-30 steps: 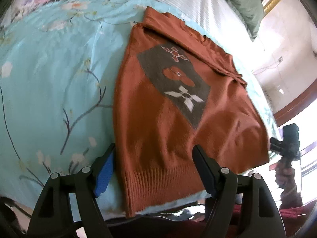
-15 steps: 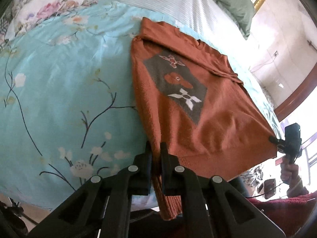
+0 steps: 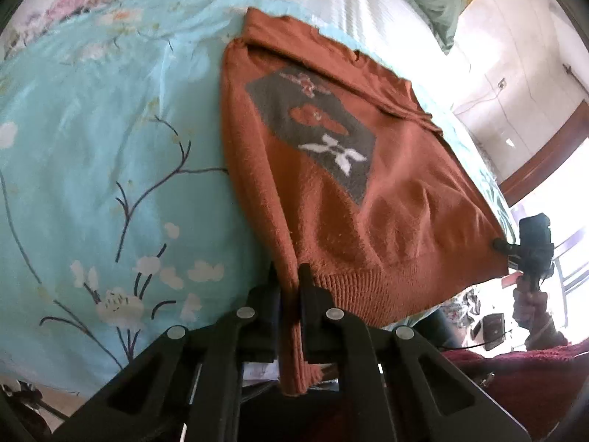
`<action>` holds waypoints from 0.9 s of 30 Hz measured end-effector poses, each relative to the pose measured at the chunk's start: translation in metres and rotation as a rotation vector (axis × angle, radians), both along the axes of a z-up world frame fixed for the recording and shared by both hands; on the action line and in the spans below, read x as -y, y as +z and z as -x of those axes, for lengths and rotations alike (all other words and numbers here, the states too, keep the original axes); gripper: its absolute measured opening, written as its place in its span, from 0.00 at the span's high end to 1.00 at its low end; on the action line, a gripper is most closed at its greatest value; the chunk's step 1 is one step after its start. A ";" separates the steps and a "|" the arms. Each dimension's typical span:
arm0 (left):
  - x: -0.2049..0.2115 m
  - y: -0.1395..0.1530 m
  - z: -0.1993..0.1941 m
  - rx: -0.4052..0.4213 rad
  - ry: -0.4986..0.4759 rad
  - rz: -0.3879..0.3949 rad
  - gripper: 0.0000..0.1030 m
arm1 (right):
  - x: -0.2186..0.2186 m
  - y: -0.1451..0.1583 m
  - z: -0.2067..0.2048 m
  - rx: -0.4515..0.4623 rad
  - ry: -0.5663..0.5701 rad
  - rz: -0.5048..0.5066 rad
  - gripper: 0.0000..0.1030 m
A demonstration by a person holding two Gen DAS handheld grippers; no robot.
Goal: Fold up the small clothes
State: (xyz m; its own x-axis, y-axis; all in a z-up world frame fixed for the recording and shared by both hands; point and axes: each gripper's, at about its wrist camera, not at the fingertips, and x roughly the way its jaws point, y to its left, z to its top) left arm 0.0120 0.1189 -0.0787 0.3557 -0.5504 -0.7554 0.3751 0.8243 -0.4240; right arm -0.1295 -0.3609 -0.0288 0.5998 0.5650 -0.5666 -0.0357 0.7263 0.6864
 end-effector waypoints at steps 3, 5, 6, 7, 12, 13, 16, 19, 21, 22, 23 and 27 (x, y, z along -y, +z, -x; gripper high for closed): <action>-0.012 0.012 0.009 0.039 0.052 0.044 0.95 | 0.006 0.011 0.008 0.050 0.008 -0.037 0.93; -0.020 0.022 0.012 0.059 0.086 0.094 0.95 | 0.009 0.014 0.006 0.061 0.008 -0.057 0.93; -0.021 0.026 0.012 0.065 0.096 0.118 0.95 | 0.009 0.017 0.003 0.075 0.010 -0.073 0.93; -0.022 0.031 0.011 0.075 0.106 0.141 0.95 | 0.009 0.020 0.000 0.087 0.013 -0.080 0.93; -0.014 0.063 -0.007 0.140 0.124 0.176 0.95 | 0.008 0.046 -0.025 0.144 0.000 -0.060 0.93; -0.012 0.070 -0.013 0.155 0.128 0.184 0.95 | 0.010 0.052 -0.032 0.154 -0.008 -0.048 0.93; -0.004 0.091 -0.034 0.209 0.149 0.212 0.95 | 0.015 0.069 -0.059 0.189 -0.042 -0.010 0.93; 0.009 0.105 -0.064 0.252 0.180 0.222 0.95 | 0.028 0.084 -0.093 0.216 -0.077 0.031 0.93; 0.020 0.112 -0.090 0.271 0.204 0.218 0.95 | 0.039 0.089 -0.118 0.218 -0.105 0.059 0.93; 0.026 0.117 -0.108 0.282 0.217 0.214 0.95 | 0.044 0.092 -0.134 0.216 -0.119 0.088 0.93; 0.029 0.118 -0.120 0.288 0.227 0.207 0.95 | 0.048 0.093 -0.149 0.215 -0.128 0.109 0.93; 0.048 0.119 -0.178 0.321 0.287 0.123 0.95 | 0.064 0.093 -0.209 0.187 -0.159 0.187 0.93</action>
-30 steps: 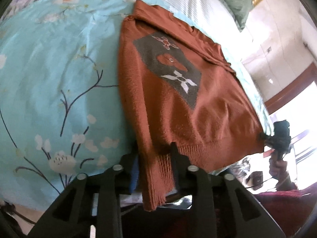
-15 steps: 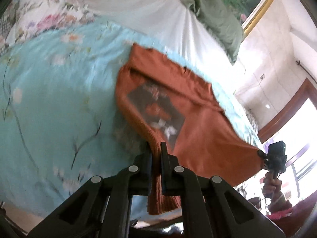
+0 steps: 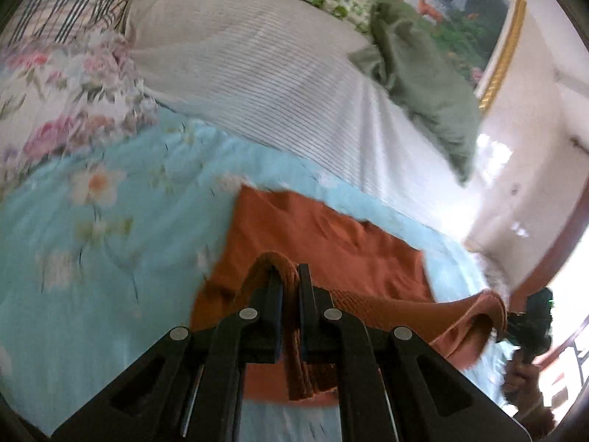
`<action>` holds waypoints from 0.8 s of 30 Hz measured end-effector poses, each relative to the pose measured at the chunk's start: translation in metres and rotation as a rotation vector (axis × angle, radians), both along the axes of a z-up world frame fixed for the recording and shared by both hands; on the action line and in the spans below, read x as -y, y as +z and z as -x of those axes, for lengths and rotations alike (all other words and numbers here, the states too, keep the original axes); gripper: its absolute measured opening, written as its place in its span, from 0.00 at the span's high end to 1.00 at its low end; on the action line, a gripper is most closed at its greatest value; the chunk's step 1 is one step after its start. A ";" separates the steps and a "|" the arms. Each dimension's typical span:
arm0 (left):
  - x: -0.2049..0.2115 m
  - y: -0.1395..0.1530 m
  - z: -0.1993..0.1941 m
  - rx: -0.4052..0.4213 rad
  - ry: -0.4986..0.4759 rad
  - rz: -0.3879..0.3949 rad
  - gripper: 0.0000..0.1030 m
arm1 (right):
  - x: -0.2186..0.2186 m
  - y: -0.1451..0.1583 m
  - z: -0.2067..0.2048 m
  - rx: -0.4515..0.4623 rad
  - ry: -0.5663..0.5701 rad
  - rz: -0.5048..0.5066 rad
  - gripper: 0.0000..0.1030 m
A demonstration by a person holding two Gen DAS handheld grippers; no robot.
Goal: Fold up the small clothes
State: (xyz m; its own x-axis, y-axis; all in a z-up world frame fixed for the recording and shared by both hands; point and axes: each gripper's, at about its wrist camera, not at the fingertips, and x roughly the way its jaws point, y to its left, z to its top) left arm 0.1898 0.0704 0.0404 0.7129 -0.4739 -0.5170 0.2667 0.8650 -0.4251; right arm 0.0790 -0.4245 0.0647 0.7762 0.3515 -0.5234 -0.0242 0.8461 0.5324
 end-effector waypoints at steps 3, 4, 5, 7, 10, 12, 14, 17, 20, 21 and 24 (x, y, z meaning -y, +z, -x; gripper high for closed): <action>0.016 -0.005 -0.048 -0.014 0.025 -0.039 0.95 | 0.014 -0.007 -0.039 -0.025 -0.028 0.006 0.93; 0.020 -0.007 -0.062 -0.024 0.024 -0.044 0.95 | 0.019 -0.011 -0.052 -0.039 -0.043 0.014 0.93; 0.024 -0.009 -0.073 -0.029 0.028 -0.055 0.95 | 0.023 -0.014 -0.061 -0.050 -0.053 0.016 0.93; 0.033 -0.017 -0.096 -0.041 0.026 -0.083 0.95 | 0.032 -0.024 -0.078 -0.076 -0.072 0.008 0.93; 0.044 -0.032 -0.127 -0.075 0.021 -0.107 0.95 | 0.041 -0.039 -0.097 -0.117 -0.093 0.008 0.93; 0.050 -0.045 -0.143 -0.099 0.024 -0.129 0.95 | 0.044 -0.052 -0.109 -0.155 -0.106 0.023 0.93; 0.056 -0.058 -0.157 -0.123 0.026 -0.148 0.95 | 0.045 -0.063 -0.118 -0.196 -0.120 0.040 0.92; 0.063 -0.087 -0.178 -0.190 0.026 -0.204 0.94 | 0.050 -0.078 -0.125 -0.275 -0.146 0.035 0.92; 0.059 -0.100 -0.175 -0.234 0.010 -0.188 0.89 | 0.052 -0.065 -0.106 -0.246 -0.188 0.037 0.70; 0.056 -0.098 -0.169 -0.232 0.001 -0.175 0.79 | 0.050 -0.058 -0.098 -0.227 -0.206 0.058 0.58; 0.058 -0.090 -0.132 -0.205 -0.049 -0.161 0.61 | 0.030 -0.038 -0.072 -0.162 -0.235 0.161 0.53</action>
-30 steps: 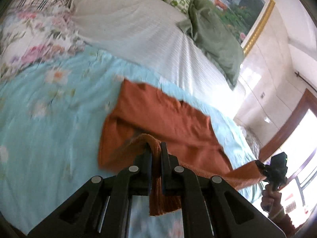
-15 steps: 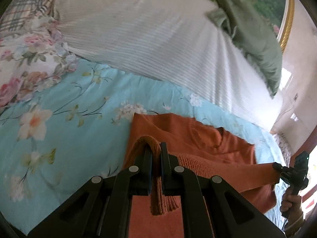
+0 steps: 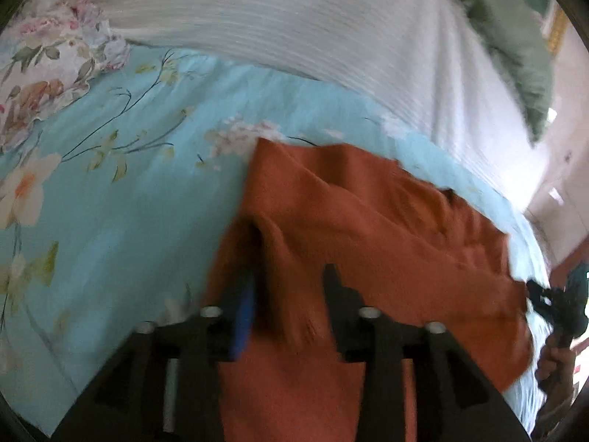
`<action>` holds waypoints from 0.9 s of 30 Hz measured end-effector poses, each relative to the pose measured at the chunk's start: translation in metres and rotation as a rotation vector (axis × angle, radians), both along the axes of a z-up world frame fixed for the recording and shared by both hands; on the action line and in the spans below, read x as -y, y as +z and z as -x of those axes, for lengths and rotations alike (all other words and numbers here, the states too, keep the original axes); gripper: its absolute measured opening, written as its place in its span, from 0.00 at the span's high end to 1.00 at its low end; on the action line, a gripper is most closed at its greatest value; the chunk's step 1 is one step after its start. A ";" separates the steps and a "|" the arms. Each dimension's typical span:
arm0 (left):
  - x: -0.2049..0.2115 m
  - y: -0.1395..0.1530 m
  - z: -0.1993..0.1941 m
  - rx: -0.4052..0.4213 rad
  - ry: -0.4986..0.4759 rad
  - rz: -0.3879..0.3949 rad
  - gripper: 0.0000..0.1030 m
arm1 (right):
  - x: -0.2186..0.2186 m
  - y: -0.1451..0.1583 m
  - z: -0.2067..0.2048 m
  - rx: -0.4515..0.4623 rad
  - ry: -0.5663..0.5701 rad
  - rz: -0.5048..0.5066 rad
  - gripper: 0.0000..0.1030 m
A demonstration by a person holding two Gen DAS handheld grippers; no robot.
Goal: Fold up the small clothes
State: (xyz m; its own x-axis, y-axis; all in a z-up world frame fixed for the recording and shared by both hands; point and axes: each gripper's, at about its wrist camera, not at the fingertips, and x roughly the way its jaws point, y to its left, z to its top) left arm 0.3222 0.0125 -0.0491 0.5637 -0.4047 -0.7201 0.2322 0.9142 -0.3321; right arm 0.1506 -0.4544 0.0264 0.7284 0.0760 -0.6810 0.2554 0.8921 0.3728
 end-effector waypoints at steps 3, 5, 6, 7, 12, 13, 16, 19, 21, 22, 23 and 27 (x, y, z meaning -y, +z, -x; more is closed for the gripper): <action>0.028 0.001 0.038 0.007 -0.141 -0.008 0.61 | -0.053 -0.009 -0.005 -0.049 0.221 0.045 0.54; 0.058 -0.009 0.055 -0.024 -0.237 -0.052 0.61 | -0.091 -0.026 -0.015 -0.124 0.362 0.091 0.56; 0.069 -0.013 0.059 -0.035 -0.260 -0.066 0.60 | -0.105 -0.033 -0.020 -0.151 0.410 0.117 0.56; 0.081 -0.019 0.062 -0.042 -0.278 -0.089 0.56 | -0.115 -0.040 -0.024 -0.170 0.438 0.159 0.57; 0.099 -0.022 0.042 -0.019 -0.291 -0.181 0.54 | -0.101 -0.036 -0.057 -0.195 0.390 0.270 0.74; 0.098 -0.022 0.031 -0.026 -0.278 -0.184 0.58 | -0.088 -0.033 -0.065 -0.185 0.353 0.276 0.75; 0.093 -0.016 -0.010 -0.030 -0.215 -0.204 0.67 | -0.060 -0.019 -0.082 -0.146 0.221 0.325 0.75; 0.081 -0.001 -0.047 0.008 -0.102 -0.252 0.66 | -0.027 -0.001 -0.087 -0.084 0.078 0.315 0.75; 0.071 0.007 -0.064 0.028 -0.022 -0.278 0.63 | -0.009 0.010 -0.082 -0.052 -0.001 0.284 0.75; 0.059 0.012 -0.074 0.031 0.025 -0.260 0.60 | -0.004 0.014 -0.080 -0.046 -0.018 0.263 0.75; 0.053 0.015 -0.077 0.029 0.050 -0.249 0.57 | -0.001 0.016 -0.076 -0.040 -0.025 0.239 0.75; 0.022 0.021 -0.068 0.012 0.123 -0.163 0.51 | -0.012 0.022 -0.047 -0.010 -0.001 0.202 0.73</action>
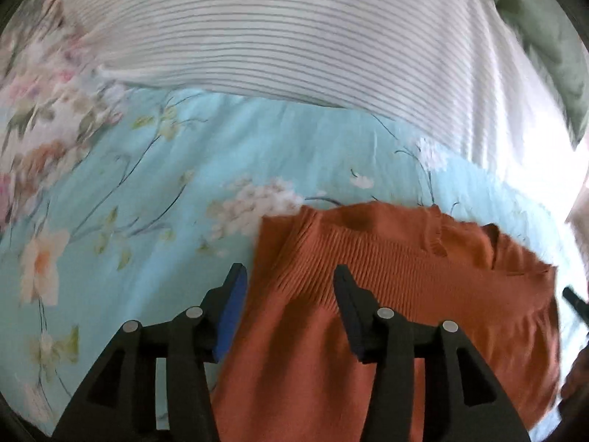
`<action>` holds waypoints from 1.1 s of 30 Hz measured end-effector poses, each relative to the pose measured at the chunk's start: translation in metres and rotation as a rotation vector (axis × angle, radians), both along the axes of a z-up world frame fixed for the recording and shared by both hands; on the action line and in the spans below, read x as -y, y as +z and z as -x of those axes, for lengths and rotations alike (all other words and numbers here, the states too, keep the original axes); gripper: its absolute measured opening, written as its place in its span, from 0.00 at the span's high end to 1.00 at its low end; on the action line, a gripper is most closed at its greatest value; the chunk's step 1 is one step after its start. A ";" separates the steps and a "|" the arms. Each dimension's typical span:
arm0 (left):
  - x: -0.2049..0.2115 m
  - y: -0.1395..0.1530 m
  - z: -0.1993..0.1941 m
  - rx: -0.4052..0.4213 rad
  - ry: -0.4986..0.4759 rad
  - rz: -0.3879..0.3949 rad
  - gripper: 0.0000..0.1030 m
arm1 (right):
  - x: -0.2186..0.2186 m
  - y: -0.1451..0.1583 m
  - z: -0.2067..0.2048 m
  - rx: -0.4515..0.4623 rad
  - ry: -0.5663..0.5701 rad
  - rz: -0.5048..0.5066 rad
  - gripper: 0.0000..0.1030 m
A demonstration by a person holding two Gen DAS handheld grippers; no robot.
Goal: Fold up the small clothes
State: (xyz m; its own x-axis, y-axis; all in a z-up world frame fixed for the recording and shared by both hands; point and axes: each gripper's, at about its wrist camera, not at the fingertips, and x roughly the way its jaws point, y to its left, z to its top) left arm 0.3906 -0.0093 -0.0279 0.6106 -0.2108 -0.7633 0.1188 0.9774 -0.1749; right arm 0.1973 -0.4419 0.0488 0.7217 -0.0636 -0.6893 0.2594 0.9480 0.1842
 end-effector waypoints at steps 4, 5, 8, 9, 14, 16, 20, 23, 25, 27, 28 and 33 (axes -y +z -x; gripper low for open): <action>-0.011 -0.007 0.047 -0.022 -0.001 0.066 0.49 | -0.026 -0.007 0.030 -0.002 0.041 -0.056 0.72; -0.011 -0.010 0.063 -0.031 -0.007 0.090 0.49 | -0.031 -0.010 0.038 -0.004 0.047 -0.072 0.72; -0.013 -0.014 0.105 -0.045 -0.029 0.162 0.49 | -0.047 -0.021 0.052 -0.013 0.063 -0.120 0.72; -0.014 -0.015 0.116 -0.048 -0.035 0.182 0.49 | -0.051 -0.024 0.056 -0.016 0.065 -0.133 0.72; -0.025 -0.020 0.180 -0.056 -0.050 0.328 0.39 | -0.072 -0.040 0.076 -0.030 0.075 -0.198 0.72; -0.029 -0.030 0.202 -0.079 -0.040 0.373 0.38 | -0.078 -0.045 0.088 -0.041 0.082 -0.221 0.72; -0.032 -0.050 0.223 -0.153 -0.026 0.423 0.38 | -0.093 -0.053 0.103 -0.070 0.107 -0.253 0.71; -0.032 -0.053 0.232 -0.141 -0.021 0.437 0.35 | -0.103 -0.050 0.110 -0.071 0.123 -0.249 0.58; -0.031 -0.054 0.231 -0.135 -0.018 0.458 0.28 | -0.106 -0.047 0.114 -0.060 0.128 -0.251 0.53; -0.030 -0.057 0.225 -0.137 0.004 0.475 0.26 | -0.107 -0.043 0.115 -0.057 0.136 -0.253 0.53; -0.030 -0.060 0.220 -0.141 0.021 0.491 0.26 | -0.108 -0.041 0.115 -0.055 0.138 -0.253 0.53; -0.037 -0.060 0.186 -0.162 0.105 0.496 0.26 | -0.104 -0.035 0.114 -0.041 0.133 -0.257 0.53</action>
